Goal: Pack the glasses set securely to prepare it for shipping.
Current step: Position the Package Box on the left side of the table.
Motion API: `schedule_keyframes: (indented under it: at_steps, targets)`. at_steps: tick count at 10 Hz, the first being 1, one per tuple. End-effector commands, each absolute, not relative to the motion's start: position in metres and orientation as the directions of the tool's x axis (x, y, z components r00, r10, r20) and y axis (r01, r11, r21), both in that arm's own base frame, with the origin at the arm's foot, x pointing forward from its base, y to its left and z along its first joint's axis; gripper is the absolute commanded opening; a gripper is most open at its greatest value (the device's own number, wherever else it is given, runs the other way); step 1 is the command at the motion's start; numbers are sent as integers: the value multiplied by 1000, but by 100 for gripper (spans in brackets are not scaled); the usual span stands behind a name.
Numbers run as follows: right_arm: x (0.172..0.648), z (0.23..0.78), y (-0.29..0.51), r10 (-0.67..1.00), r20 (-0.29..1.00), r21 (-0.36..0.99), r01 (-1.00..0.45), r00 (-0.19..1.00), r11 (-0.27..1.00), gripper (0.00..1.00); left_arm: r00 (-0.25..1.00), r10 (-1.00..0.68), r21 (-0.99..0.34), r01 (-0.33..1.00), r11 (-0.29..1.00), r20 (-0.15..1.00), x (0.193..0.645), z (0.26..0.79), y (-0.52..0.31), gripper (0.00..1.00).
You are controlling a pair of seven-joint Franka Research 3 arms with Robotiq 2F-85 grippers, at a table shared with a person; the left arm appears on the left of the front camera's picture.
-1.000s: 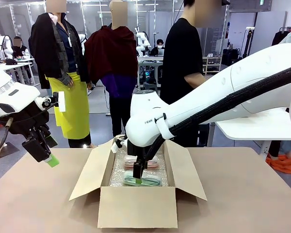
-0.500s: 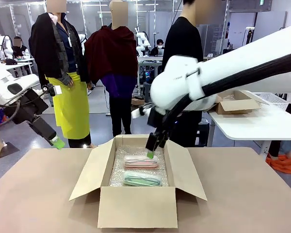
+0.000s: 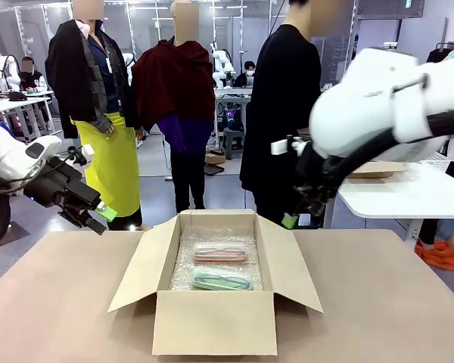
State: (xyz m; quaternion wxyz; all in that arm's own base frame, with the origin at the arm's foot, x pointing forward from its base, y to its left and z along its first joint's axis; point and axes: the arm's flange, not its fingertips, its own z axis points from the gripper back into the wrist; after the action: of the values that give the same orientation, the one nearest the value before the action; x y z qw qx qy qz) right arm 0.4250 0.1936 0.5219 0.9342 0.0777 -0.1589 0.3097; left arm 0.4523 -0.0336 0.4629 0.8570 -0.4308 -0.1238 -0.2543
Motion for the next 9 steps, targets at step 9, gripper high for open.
schedule_keyframes:
  at_steps: [9]
  targets:
    - [382, 536, 116, 293, 378, 82, -346, 878, 935, 100, 876, -212, -809, 481, 337, 432, 483, 411, 12, 100]
